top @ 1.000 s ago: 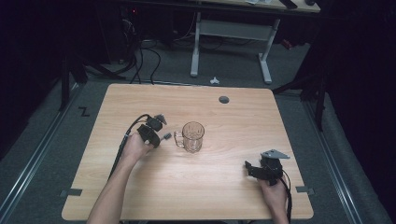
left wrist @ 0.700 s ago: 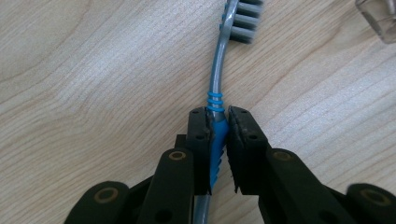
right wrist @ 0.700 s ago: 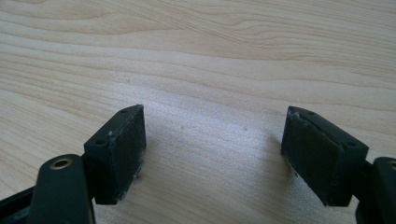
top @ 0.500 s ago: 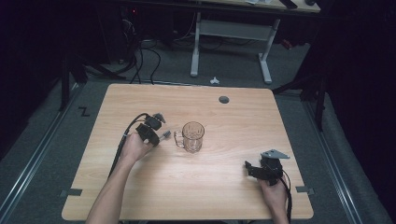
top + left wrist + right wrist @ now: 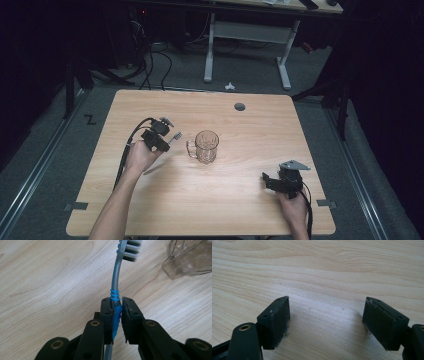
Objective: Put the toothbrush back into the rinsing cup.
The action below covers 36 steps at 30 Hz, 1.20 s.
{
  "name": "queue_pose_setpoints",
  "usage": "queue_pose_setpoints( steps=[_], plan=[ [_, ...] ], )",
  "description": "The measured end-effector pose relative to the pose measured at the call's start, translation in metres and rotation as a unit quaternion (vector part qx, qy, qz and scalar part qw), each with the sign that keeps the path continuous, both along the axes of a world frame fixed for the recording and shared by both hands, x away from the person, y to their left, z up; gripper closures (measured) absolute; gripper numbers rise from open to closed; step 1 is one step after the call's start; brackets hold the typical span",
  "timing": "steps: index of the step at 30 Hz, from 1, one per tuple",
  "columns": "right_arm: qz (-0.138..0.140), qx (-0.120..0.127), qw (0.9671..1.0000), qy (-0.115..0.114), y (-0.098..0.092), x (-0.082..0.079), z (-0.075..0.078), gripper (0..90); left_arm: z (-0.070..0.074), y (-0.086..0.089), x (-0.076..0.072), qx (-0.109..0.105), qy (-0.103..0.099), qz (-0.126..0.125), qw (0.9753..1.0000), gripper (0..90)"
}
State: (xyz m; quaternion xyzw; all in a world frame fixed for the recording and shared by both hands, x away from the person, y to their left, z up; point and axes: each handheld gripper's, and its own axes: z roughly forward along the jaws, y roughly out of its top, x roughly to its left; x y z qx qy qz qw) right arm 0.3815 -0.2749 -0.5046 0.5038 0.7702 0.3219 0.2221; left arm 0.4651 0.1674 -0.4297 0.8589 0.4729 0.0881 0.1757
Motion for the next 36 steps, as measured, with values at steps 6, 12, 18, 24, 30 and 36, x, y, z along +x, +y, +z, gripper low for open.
queue_pose_setpoints(
  steps=[6, 12, 18, 24, 30, 36],
  plan=[
    [0.000, 0.000, 1.0000, 0.000, 0.000, 0.000, 0.000, 22.1, 0.010, 0.001, -0.007, -0.011, -0.018, -0.001, 0.9998, 79.4],
    [0.000, 0.000, 1.0000, 0.000, 0.000, 0.000, 0.000, 22.1, 0.015, 0.001, -0.012, -0.023, -0.031, 0.000, 0.9993, 79.5],
    [0.000, 0.000, 1.0000, 0.000, 0.000, 0.000, 0.000, 22.1, 0.019, 0.000, -0.015, -0.032, -0.040, -0.005, 0.9987, 79.5],
    [0.000, 0.000, 1.0000, 0.000, 0.000, 0.000, 0.000, 22.1, 0.021, -0.002, -0.018, -0.041, -0.047, -0.010, 0.9980, 79.8],
    [0.000, 0.000, 1.0000, 0.000, 0.000, 0.000, 0.000, 22.1, 0.025, -0.003, -0.021, -0.056, -0.058, -0.011, 0.9967, 80.1],
    [0.000, 0.000, 1.0000, 0.000, 0.000, 0.000, 0.000, 22.1, 0.029, -0.003, -0.024, -0.074, -0.064, -0.016, 0.9951, 80.0]
  ],
)
